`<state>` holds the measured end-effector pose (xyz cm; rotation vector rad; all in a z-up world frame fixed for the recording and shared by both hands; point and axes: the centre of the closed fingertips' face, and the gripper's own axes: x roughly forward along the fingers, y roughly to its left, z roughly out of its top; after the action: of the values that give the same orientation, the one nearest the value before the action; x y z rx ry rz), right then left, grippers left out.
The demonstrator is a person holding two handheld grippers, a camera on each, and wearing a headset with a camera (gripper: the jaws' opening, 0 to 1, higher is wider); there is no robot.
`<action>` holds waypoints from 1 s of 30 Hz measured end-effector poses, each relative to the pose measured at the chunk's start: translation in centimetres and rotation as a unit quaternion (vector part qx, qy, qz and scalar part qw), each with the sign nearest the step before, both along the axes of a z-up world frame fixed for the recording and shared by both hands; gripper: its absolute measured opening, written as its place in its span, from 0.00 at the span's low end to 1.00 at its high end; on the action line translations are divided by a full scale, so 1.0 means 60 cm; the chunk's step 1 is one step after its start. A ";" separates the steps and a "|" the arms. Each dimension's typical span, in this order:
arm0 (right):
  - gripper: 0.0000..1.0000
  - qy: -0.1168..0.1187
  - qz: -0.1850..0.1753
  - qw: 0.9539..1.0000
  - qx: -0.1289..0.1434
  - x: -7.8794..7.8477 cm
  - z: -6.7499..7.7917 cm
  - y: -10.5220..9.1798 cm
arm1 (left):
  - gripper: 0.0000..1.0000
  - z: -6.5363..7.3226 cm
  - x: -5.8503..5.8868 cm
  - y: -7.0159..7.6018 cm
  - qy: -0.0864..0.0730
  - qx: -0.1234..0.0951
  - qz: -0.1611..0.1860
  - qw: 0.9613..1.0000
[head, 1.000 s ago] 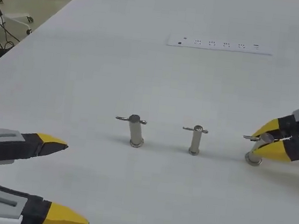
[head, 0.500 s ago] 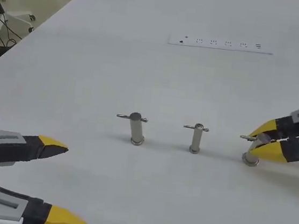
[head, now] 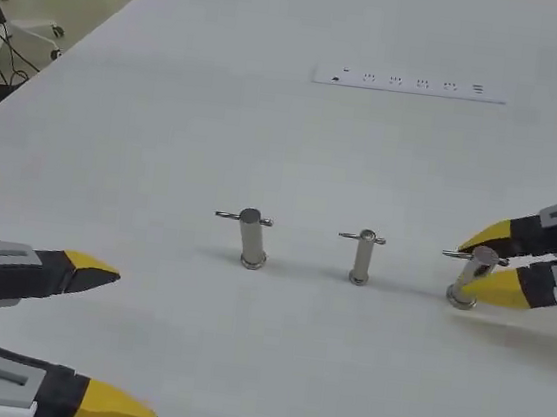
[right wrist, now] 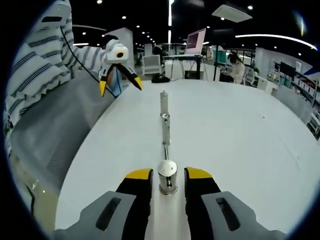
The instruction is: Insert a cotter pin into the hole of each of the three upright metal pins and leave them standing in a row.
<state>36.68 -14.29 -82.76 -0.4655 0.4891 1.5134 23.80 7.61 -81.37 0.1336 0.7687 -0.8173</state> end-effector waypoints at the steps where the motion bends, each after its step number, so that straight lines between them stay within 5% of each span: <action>1: 0.28 0.003 -0.008 1.000 0.003 0.002 0.002 -0.002 | 0.83 0.001 0.000 0.001 -0.002 0.001 0.001 1.000; 8: 0.41 0.034 -0.054 0.997 0.033 0.001 0.022 -0.008 | 0.85 0.007 0.003 0.003 -0.013 -0.006 0.000 1.000; 15: 0.59 0.028 -0.108 0.992 0.054 -0.005 0.051 -0.006 | 0.85 0.018 0.013 -0.005 -0.028 -0.019 -0.007 0.999; 21: 0.81 0.027 -0.140 0.987 0.072 -0.040 0.077 -0.001 | 0.89 0.031 0.023 -0.010 -0.047 -0.033 -0.006 0.998; 30: 0.88 0.035 -0.185 0.977 0.097 -0.098 0.093 0.017 | 0.95 0.037 0.020 -0.008 -0.061 -0.043 -0.009 0.997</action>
<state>30.81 -13.27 -77.15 -0.1557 0.4491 1.2049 25.01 7.15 -79.12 0.1121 0.6168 -0.8504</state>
